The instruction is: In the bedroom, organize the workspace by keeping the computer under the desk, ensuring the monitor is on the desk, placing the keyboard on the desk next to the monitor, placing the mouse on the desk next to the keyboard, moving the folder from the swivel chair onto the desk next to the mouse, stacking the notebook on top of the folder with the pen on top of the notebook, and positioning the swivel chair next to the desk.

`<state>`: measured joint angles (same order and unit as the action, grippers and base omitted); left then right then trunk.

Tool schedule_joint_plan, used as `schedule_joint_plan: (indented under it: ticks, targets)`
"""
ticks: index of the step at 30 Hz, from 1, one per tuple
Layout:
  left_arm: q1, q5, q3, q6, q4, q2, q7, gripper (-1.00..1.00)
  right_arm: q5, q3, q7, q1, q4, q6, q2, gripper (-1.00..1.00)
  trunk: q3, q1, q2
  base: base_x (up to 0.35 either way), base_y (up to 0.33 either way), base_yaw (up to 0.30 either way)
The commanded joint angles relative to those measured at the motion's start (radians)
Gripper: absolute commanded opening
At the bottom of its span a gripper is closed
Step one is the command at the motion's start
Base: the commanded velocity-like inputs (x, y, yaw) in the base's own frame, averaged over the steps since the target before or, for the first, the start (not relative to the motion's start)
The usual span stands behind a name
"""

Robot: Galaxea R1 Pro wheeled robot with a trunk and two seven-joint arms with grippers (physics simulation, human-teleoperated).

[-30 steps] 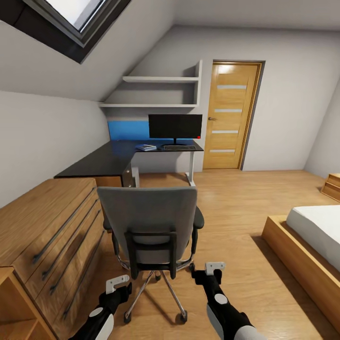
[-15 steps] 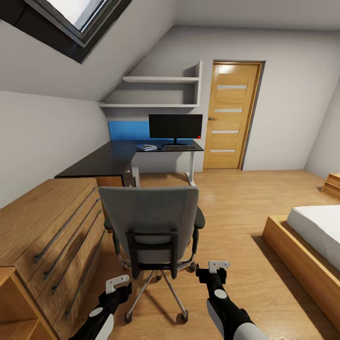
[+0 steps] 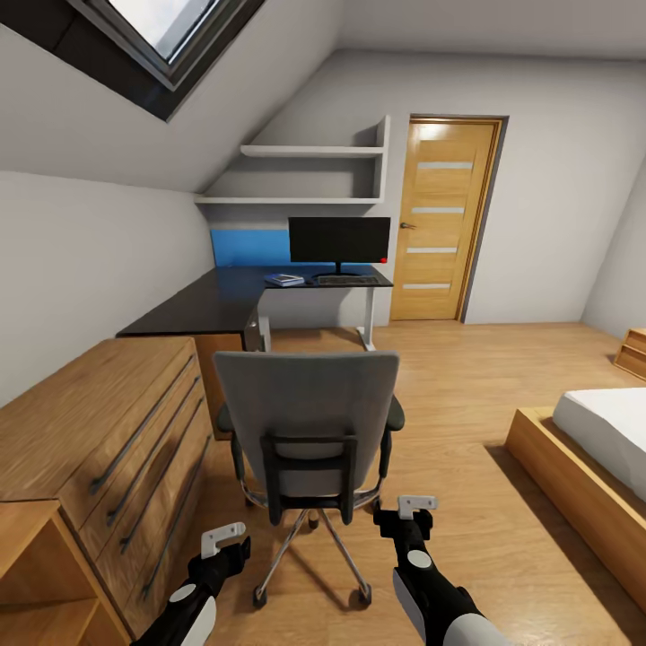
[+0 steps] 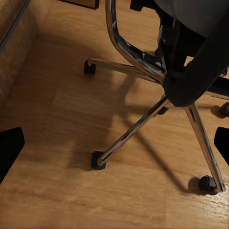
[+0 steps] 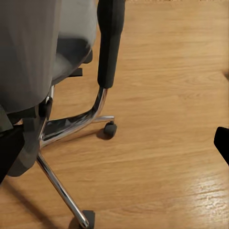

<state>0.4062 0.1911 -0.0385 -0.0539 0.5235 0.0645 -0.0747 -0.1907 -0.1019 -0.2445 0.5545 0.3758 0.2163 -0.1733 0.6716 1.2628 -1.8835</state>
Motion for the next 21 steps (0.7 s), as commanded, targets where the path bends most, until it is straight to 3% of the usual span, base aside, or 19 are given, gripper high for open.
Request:
schedule_joint_plan:
  ticks: [1, 9, 16, 21]
  targets:
    - [0.0, 0.008, -0.001, -0.003, 0.0, 0.001, 0.0, 1.0, -0.01, -0.008, 0.0, 0.001, -0.001, 0.004, -0.001, 1.0, 0.001, 0.0, 0.0, -0.003, 0.011, 0.0]
    - [0.001, 0.008, -0.001, -0.003, 0.0, 0.001, -0.003, 1.0, -0.011, -0.005, 0.009, 0.001, -0.005, 0.011, -0.001, 1.0, 0.017, 0.019, -0.035, -0.001, 0.004, 0.0]
    - [0.001, 0.007, 0.001, -0.029, 0.0, 0.003, -0.008, 1.0, -0.02, 0.002, 0.089, 0.001, -0.033, 0.042, -0.001, 1.0, 0.039, 0.046, -0.084, 0.0, 0.0, 0.0]
    - [0.001, 0.007, 0.002, -0.037, 0.001, 0.005, -0.011, 1.0, -0.028, 0.062, 0.136, 0.001, -0.059, 0.08, -0.001, 1.0, 0.054, 0.065, -0.119, 0.0, 0.0, 0.0]
